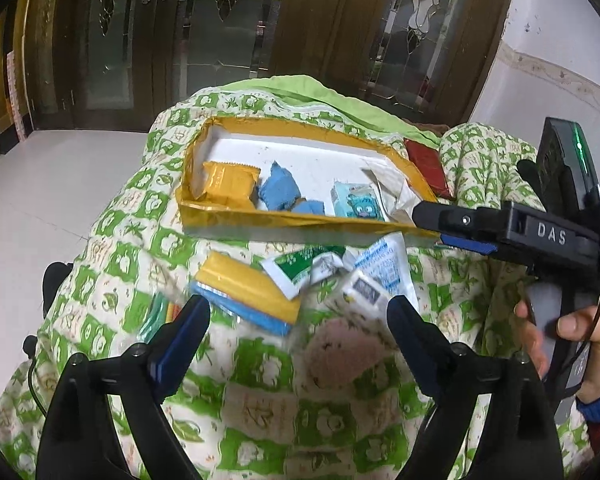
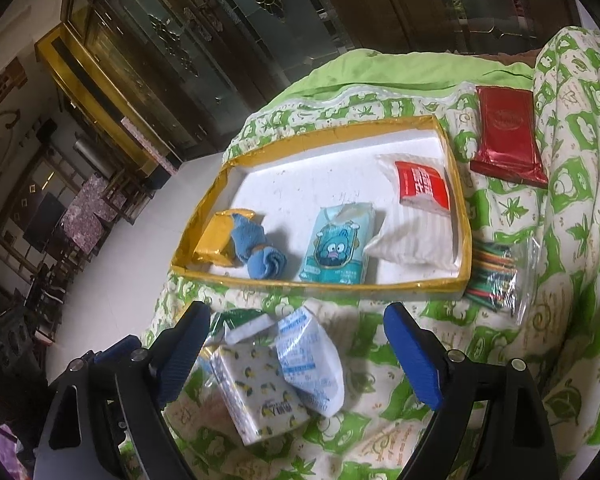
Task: Organize soft objects
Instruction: 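Grasp the pink fluffy ball with left gripper while right gripper grasps the white desiccant packet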
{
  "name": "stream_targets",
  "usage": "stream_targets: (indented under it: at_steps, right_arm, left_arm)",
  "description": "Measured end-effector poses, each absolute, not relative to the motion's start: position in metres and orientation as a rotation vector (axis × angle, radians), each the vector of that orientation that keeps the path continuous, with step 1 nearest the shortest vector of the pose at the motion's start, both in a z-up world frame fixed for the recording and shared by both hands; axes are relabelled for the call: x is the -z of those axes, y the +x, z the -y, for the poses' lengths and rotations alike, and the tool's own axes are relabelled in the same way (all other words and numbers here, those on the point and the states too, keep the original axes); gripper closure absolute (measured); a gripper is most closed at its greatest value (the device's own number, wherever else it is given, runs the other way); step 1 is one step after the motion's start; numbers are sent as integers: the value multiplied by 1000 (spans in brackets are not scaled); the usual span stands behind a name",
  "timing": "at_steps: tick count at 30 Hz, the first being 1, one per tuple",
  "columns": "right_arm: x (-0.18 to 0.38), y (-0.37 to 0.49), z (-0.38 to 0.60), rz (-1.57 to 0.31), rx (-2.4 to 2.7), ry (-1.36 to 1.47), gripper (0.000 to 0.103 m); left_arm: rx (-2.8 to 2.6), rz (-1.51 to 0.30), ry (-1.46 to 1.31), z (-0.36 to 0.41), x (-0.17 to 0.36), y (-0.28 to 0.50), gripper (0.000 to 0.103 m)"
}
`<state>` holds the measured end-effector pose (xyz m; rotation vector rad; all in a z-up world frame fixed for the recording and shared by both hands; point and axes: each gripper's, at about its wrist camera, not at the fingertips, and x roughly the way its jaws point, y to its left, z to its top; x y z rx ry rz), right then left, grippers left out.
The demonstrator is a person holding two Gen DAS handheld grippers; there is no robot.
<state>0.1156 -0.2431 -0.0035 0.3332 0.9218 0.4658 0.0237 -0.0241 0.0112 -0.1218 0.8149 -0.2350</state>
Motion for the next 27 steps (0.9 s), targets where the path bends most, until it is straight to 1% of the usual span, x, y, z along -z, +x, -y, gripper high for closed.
stream_targets:
  at_steps: [16,27]
  right_arm:
    - [15,109,242,-984,-448,318,12]
    - [31,114,230,-1061,-439,268,12]
  left_arm:
    - [286,-864,26,58,9,-1,13]
    - [300,-891,18,62,20,7,13]
